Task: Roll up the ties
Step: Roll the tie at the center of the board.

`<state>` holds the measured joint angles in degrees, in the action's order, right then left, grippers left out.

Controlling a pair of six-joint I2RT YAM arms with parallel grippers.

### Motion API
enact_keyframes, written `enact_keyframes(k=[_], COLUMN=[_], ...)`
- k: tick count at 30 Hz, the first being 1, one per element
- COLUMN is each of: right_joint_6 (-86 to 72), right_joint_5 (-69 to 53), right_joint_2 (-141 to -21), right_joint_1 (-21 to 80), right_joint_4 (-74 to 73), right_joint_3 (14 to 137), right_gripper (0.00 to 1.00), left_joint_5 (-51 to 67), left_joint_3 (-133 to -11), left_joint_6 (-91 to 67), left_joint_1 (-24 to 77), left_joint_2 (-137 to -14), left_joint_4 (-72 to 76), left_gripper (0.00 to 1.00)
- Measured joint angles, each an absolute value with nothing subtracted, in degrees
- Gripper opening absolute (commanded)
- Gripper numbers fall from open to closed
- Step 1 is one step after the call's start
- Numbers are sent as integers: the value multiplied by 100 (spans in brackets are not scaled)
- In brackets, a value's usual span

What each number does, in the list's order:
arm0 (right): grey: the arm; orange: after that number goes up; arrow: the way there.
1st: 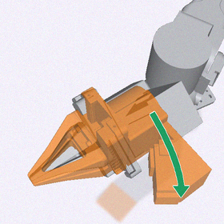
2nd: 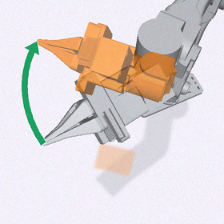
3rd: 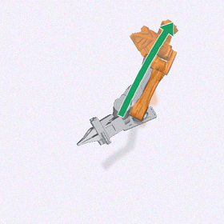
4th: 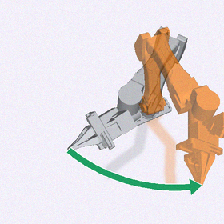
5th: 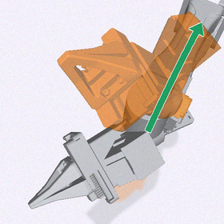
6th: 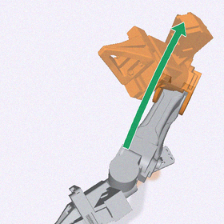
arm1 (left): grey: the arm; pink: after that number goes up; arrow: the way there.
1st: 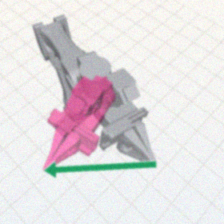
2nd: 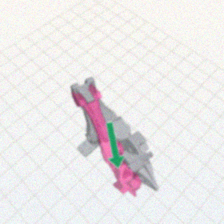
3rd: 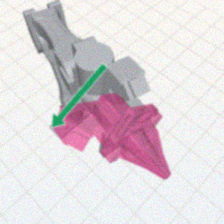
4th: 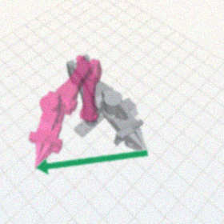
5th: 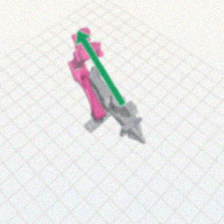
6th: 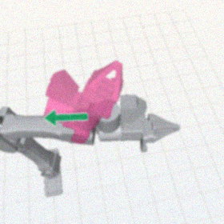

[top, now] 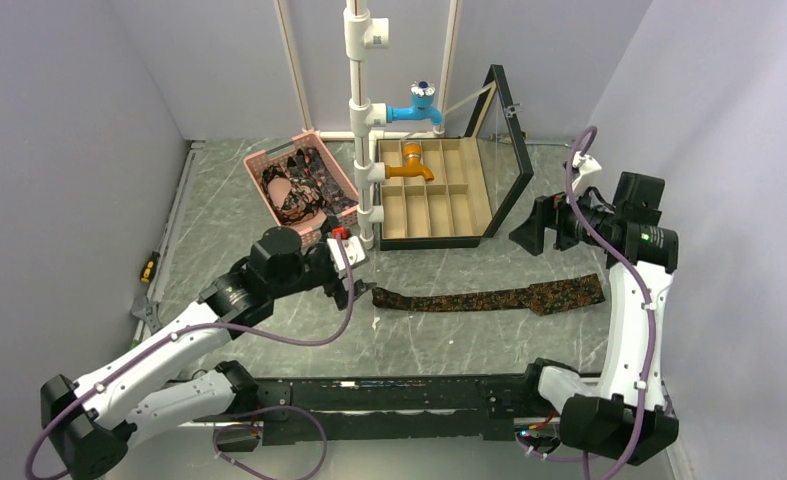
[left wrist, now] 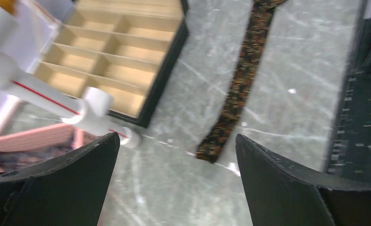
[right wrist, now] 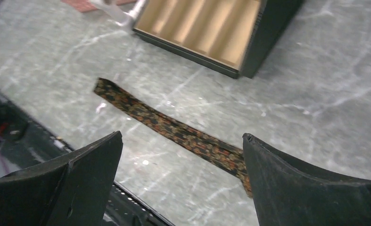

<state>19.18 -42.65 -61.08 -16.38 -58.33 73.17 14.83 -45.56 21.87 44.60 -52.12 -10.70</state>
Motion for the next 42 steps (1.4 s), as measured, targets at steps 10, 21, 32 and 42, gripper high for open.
enact_keyframes(k=[10,21,32,42], right_joint_6=[1778,1828,1957,2102], right_joint_5=[-4818,-4431,-4034,-3760], right_joint_2=[-7105,-6584,-6731,-6934], right_joint_1=[-1581,-1581,-1581,-1581], right_joint_4=[-6307,-6545,-6729,-6825], right_joint_3=[6963,6928,6952,7210], right_gripper=[100,100,99,99], left_joint_5=[3590,3955,4567,4466], left_joint_3=[-3621,-3157,-3159,-2952], left_joint_6=[-1538,-4672,-6042,-6324], left_joint_1=[3798,3852,3861,3507], left_joint_2=[-6567,-8106,-9574,-10648], left_joint_4=[639,3607,5129,5446], left_gripper=[99,100,99,100])
